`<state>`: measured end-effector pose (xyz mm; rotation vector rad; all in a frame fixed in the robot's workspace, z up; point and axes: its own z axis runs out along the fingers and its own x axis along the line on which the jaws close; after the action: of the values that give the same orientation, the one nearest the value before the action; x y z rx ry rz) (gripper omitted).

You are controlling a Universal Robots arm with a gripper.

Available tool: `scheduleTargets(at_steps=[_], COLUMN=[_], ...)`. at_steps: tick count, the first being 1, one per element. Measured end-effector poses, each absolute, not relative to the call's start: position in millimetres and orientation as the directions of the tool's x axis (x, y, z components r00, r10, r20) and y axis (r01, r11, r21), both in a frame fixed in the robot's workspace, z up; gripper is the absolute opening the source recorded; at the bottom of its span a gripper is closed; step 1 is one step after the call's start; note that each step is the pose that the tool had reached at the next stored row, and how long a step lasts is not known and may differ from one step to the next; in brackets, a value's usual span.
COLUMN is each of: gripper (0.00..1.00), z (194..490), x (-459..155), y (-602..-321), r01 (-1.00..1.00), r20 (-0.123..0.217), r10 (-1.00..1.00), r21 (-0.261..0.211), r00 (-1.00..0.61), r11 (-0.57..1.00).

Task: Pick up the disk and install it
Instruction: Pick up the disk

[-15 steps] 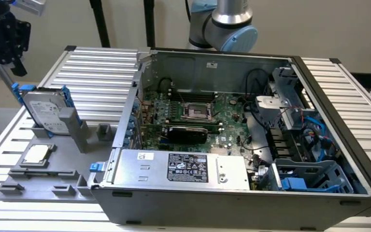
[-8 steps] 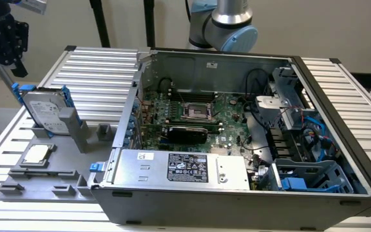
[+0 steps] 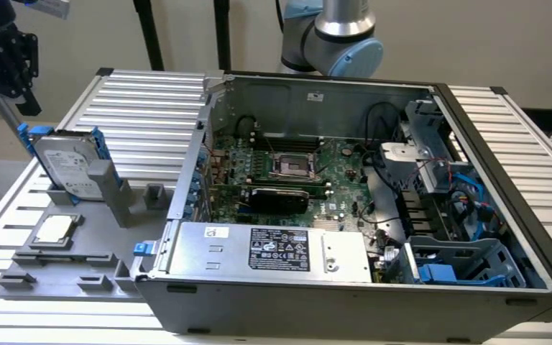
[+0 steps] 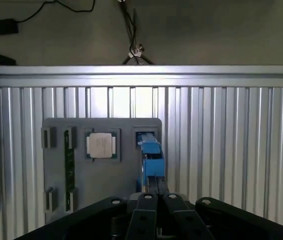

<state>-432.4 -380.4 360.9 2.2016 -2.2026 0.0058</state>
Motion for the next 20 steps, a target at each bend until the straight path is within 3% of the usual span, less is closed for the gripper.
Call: scheduleTargets(at_steps=[6,11,13,14,20], gripper=[0.12,0.36,0.36,0.42,0.42], z=[361,360,359,359,352], x=[-438,-438,-438,-438,-438], y=[-385,-390,-391,-392,-397], r01=[-1.0,-1.0,-1.0,-1.0,-1.0], r20=[0.005,-0.025,-0.045,-0.056,-0.077], r10=[-1.0,-1.0,-0.999,-0.998,-0.997], r21=[0.005,0.002,0.002,0.002,0.003], r00=[0.01,0.01,0.01,0.01,0.008], r11=[-0.01,-0.01,-0.01,-0.01,-0.008])
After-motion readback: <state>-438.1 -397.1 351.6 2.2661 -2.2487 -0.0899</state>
